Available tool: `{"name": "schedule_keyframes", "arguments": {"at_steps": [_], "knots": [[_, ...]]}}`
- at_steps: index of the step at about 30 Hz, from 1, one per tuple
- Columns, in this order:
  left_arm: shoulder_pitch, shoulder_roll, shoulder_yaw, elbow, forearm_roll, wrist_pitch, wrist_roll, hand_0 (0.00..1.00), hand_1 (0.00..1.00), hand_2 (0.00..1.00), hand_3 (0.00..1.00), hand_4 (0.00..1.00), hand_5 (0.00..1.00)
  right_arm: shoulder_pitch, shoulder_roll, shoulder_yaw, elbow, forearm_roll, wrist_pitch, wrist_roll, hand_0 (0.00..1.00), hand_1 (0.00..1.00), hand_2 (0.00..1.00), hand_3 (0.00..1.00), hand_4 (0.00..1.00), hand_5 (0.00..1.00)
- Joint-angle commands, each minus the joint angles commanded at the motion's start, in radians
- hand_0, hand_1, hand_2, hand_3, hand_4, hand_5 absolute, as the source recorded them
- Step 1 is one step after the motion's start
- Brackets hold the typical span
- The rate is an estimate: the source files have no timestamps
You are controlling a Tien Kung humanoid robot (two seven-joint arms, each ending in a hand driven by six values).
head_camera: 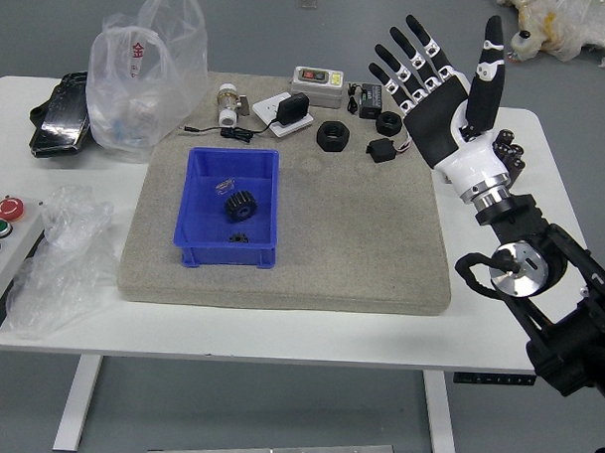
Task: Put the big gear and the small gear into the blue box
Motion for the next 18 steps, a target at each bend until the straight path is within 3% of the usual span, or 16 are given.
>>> {"name": "schedule_keyframes", "arguments": {"at_steps": [2, 3, 8, 9, 13, 14, 18], "knots": [[-0.003, 0.001, 0.019, 0.003, -0.017, -0.001, -0.013, 0.652, 0.63, 0.605, 0.688, 0.669, 0.359, -0.011, -0.003, 0.016, 0.003, -0.023, -0.013, -0.006, 0.936, 0.839, 0.854, 0.897, 0.998, 0.998], [-0.005, 0.001, 0.037, 0.005, -0.033, -0.001, -0.024, 0.652, 0.629, 0.605, 0.687, 0.669, 0.36, -0.016, -0.004, 0.026, 0.006, -0.041, -0.025, -0.009, 0.881, 0.78, 0.794, 0.813, 0.996, 0.998], [-0.01, 0.005, 0.137, 0.014, -0.131, -0.005, -0.091, 0.652, 0.629, 0.605, 0.687, 0.669, 0.36, -0.048, -0.01, 0.087, 0.039, -0.165, -0.128, -0.039, 0.881, 0.78, 0.794, 0.813, 0.996, 0.998], [-0.013, 0.005, 0.158, 0.015, -0.151, -0.006, -0.101, 0.652, 0.63, 0.605, 0.687, 0.668, 0.358, -0.056, -0.011, 0.102, 0.045, -0.196, -0.154, -0.045, 0.643, 0.715, 0.756, 0.755, 0.903, 0.767], [-0.019, 0.006, 0.226, 0.018, -0.209, -0.01, -0.133, 0.652, 0.63, 0.605, 0.687, 0.668, 0.358, -0.088, -0.016, 0.142, 0.06, -0.298, -0.239, -0.047, 0.643, 0.715, 0.756, 0.755, 0.903, 0.767], [-0.02, 0.007, 0.238, 0.018, -0.217, -0.011, -0.138, 0.652, 0.63, 0.604, 0.686, 0.669, 0.361, -0.097, -0.019, 0.147, 0.061, -0.32, -0.254, -0.044, 0.501, 0.663, 0.727, 0.746, 0.881, 0.67], [-0.024, 0.01, 0.258, 0.018, -0.224, -0.013, -0.147, 0.652, 0.63, 0.604, 0.686, 0.669, 0.361, -0.129, -0.025, 0.166, 0.06, -0.35, -0.276, -0.03, 0.501, 0.663, 0.727, 0.746, 0.881, 0.67]]}}
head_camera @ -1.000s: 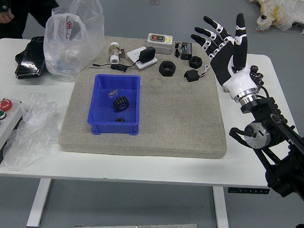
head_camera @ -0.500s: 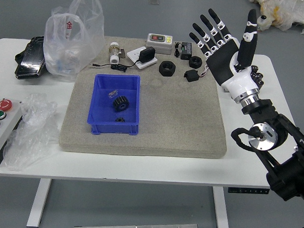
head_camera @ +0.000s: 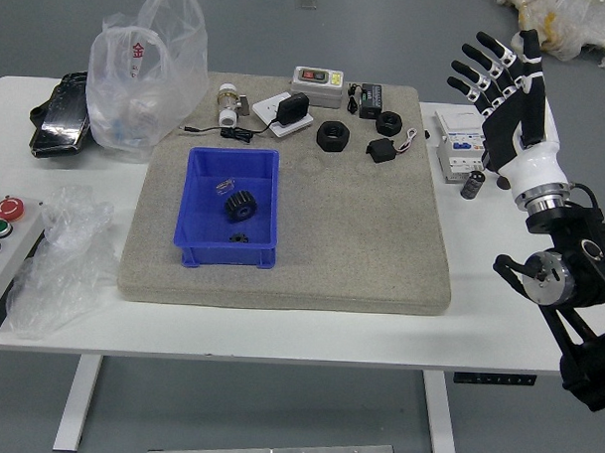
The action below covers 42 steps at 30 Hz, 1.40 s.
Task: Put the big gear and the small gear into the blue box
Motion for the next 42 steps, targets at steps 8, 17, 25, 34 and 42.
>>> {"name": "schedule_keyframes", "arguments": {"at_steps": [8, 17, 25, 34, 42], "knots": [[-0.01, 0.011, -0.05, 0.0, 0.07, -0.006, 0.027, 0.652, 0.629, 0.605, 0.687, 0.668, 0.359, -0.051, -0.014, 0.031, -0.015, 0.007, -0.006, 0.014, 0.651, 0.703, 0.752, 0.775, 0.881, 0.67], [-0.006, 0.01, -0.064, 0.001, 0.076, -0.004, 0.032, 0.652, 0.629, 0.605, 0.687, 0.668, 0.36, -0.07, -0.016, 0.049, -0.016, -0.025, -0.009, 0.001, 0.668, 0.706, 0.761, 0.789, 0.886, 0.675], [0.001, 0.001, -0.068, 0.001, 0.074, -0.003, 0.035, 0.652, 0.63, 0.605, 0.69, 0.669, 0.36, -0.082, -0.033, 0.049, -0.004, -0.147, -0.013, -0.079, 0.72, 0.733, 0.79, 0.847, 0.893, 0.69], [0.017, 0.004, -0.098, -0.002, 0.098, 0.001, 0.055, 0.652, 0.629, 0.605, 0.69, 0.669, 0.36, -0.049, -0.029, -0.012, -0.019, -0.3, -0.018, -0.168, 0.744, 0.77, 0.829, 0.946, 0.936, 0.795], [0.02, 0.005, -0.129, -0.002, 0.132, 0.001, 0.071, 0.652, 0.629, 0.606, 0.692, 0.67, 0.36, -0.008, -0.019, -0.068, -0.024, -0.427, -0.045, -0.201, 0.753, 0.767, 0.828, 0.947, 0.927, 0.792]]}}
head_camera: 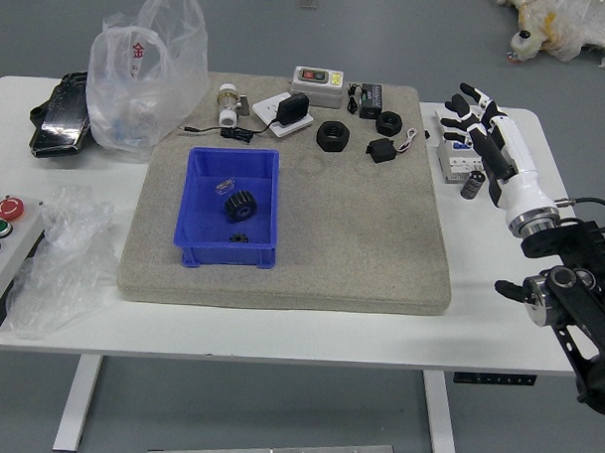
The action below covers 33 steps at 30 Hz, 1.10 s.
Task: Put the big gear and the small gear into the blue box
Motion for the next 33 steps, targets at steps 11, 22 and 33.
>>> {"name": "schedule_keyframes", "arguments": {"at_steps": [11, 22, 33], "knots": [[-0.004, -0.005, -0.001, 0.001, -0.003, 0.001, 0.001, 0.652, 0.629, 0.606, 0.691, 0.67, 0.36, 0.038, 0.032, -0.062, -0.024, -0.136, -0.058, -0.054, 0.713, 0.672, 0.693, 0.733, 0.885, 0.742], [-0.007, -0.011, 0.023, 0.003, -0.031, 0.003, -0.013, 0.653, 0.629, 0.606, 0.691, 0.668, 0.356, 0.045, 0.038, -0.098, -0.046, -0.332, -0.091, -0.123, 0.622, 0.495, 0.64, 0.678, 0.795, 0.619], [-0.007, -0.012, 0.025, 0.003, -0.032, 0.003, -0.014, 0.653, 0.629, 0.604, 0.69, 0.667, 0.354, 0.031, 0.028, -0.086, -0.056, -0.33, -0.076, -0.115, 0.615, 0.508, 0.636, 0.674, 0.809, 0.643]]}}
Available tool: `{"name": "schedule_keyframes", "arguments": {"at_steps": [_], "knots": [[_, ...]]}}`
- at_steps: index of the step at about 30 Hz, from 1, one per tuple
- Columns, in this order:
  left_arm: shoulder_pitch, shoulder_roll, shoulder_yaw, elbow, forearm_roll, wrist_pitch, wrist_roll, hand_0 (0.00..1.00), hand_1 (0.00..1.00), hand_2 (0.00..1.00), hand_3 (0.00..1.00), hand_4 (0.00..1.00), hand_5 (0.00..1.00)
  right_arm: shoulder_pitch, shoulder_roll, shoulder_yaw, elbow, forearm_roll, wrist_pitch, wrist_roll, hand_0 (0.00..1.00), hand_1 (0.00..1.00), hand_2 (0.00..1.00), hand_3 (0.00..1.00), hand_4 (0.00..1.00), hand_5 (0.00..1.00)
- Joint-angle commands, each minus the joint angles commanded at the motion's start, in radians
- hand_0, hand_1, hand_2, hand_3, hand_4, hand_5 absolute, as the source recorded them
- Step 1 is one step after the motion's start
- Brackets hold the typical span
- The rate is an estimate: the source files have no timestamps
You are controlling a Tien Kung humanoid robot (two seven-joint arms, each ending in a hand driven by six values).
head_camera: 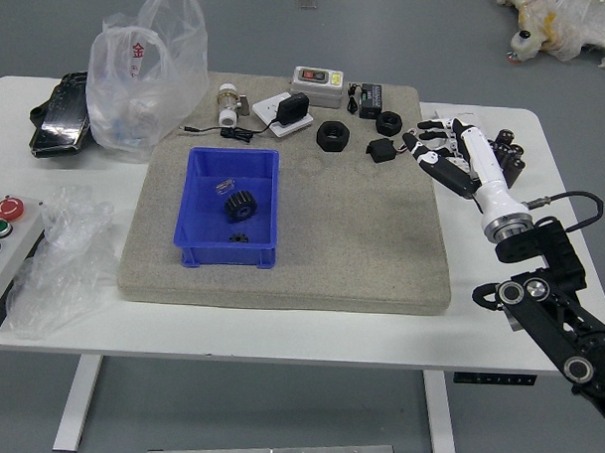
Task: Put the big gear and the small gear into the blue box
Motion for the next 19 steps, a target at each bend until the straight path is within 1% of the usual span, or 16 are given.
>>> {"name": "schedule_keyframes", "arguments": {"at_steps": [3, 9, 13, 19], "knots": [[0.0, 0.0, 0.0, 0.0, 0.0, 0.0, 0.0, 0.653, 0.629, 0.604, 0.69, 0.667, 0.354, -0.003, -0.002, -0.002, -0.004, 0.005, 0.008, 0.005, 0.615, 0.508, 0.636, 0.674, 0.809, 0.643], [-0.001, 0.0, -0.001, 0.0, 0.003, -0.001, 0.0, 0.652, 0.629, 0.603, 0.688, 0.665, 0.351, 0.001, 0.002, -0.013, -0.03, -0.122, 0.025, -0.038, 0.617, 0.512, 0.636, 0.673, 0.801, 0.639], [-0.001, 0.001, -0.002, 0.0, 0.003, -0.001, 0.0, 0.652, 0.629, 0.603, 0.686, 0.664, 0.351, 0.003, 0.005, -0.015, -0.038, -0.196, 0.03, -0.049, 0.608, 0.513, 0.636, 0.671, 0.793, 0.625], [0.0, 0.001, -0.001, 0.0, 0.002, -0.001, 0.0, 0.652, 0.629, 0.603, 0.686, 0.664, 0.351, 0.002, 0.002, -0.012, -0.044, -0.218, 0.029, -0.051, 0.608, 0.513, 0.636, 0.671, 0.793, 0.625]]}}
